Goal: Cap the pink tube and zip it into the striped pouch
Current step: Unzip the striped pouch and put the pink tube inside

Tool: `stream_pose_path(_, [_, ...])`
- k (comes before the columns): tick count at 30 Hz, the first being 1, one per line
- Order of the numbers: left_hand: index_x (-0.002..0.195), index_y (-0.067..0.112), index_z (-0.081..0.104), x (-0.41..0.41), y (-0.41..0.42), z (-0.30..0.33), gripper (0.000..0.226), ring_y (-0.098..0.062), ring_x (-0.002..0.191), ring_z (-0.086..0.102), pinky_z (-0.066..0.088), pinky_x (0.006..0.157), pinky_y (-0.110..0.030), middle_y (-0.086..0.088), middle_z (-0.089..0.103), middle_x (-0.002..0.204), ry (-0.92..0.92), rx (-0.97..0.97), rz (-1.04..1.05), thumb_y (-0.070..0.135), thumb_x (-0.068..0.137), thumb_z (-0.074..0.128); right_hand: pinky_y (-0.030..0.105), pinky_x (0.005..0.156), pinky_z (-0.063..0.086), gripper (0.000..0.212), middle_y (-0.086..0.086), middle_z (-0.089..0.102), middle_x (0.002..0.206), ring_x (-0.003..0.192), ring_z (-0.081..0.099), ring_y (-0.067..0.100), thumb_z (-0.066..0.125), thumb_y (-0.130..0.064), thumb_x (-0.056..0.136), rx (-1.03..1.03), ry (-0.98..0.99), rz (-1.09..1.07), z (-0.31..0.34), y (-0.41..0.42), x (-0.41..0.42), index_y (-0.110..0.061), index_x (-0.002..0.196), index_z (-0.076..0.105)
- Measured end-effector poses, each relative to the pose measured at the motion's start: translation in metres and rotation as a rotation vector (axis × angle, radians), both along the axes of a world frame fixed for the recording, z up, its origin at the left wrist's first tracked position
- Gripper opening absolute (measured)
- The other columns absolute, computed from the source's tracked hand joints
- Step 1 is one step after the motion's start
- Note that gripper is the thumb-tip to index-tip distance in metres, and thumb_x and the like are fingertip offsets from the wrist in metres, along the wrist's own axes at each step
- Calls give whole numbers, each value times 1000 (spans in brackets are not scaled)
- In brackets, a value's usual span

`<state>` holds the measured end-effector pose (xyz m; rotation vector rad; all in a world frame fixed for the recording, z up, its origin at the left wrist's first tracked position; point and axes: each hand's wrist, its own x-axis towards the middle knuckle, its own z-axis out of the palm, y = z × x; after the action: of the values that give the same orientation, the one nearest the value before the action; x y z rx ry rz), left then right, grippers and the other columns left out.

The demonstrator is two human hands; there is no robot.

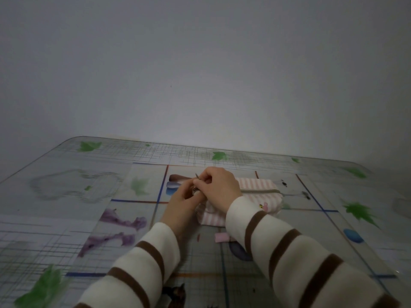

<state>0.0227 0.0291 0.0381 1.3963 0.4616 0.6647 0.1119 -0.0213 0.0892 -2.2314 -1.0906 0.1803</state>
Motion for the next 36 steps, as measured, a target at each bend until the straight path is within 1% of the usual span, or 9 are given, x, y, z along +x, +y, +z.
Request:
stream_pose_path(4, [121,31,54,-3,-4,0,35,11,80,62,46,57,-5,13,64,105,23,30,16,22,87,59,45,91,44,13,-6,63,89,98,55,23,58,-41,82,-22,-49,-38,-4,-4,5,-31,73,56])
stream_pose_path(7, [127,27,51,-3,-5,-1,42,19,75,59,44,53,-1,15,60,105,6,11,10,16,87,59,44,92,41,14,-6,63,90,99,54,22,57,-42,81,-22,-65,-79,-5,-7,7,-32,72,56])
stream_pose_path(9, [126,29,51,-2,-7,-1,41,17,76,61,45,54,-2,14,60,105,-4,-12,0,15,88,58,44,92,40,15,-7,63,88,98,54,22,57,-42,81,-18,-72,-103,-6,-10,9,-31,71,57])
stream_pose_path(12, [123,31,53,-2,-7,-2,42,5,85,64,49,60,-8,10,61,109,-10,-41,11,11,88,58,41,89,38,16,-9,63,85,99,53,22,56,-43,81,-11,-80,-126,-7,-12,12,-30,71,58])
stream_pose_path(19, [122,32,53,-1,-8,-4,42,14,75,62,47,54,-4,13,60,106,-6,-35,28,8,87,56,42,86,32,16,-8,63,87,98,48,23,53,-41,81,-6,-116,-185,-10,-19,15,-29,72,58])
stream_pose_path(23, [122,32,55,-1,-7,-5,44,0,88,65,50,62,-11,6,63,112,22,-37,45,7,85,58,40,80,28,18,-7,57,89,94,43,22,52,-40,80,-5,-157,-206,-10,-24,16,-30,66,55])
stream_pose_path(28, [119,34,55,-1,-6,-4,44,17,78,60,45,59,-2,15,60,109,41,29,57,7,85,58,37,76,24,18,-7,46,85,86,31,17,52,-39,80,-7,-196,-214,-13,-29,18,-29,66,55])
stream_pose_path(33, [120,37,55,-2,-6,-4,44,11,84,62,48,61,-5,14,62,109,58,13,51,8,86,58,37,78,25,19,-8,44,85,86,29,16,53,-38,80,-2,-195,-216,-14,-34,21,-30,63,53])
stream_pose_path(36, [117,40,54,-3,-7,-2,45,10,86,61,47,60,-4,16,61,109,69,24,55,8,85,58,37,79,26,20,-8,44,88,90,34,17,53,-39,81,-15,-189,-219,-14,-37,23,-31,63,52])
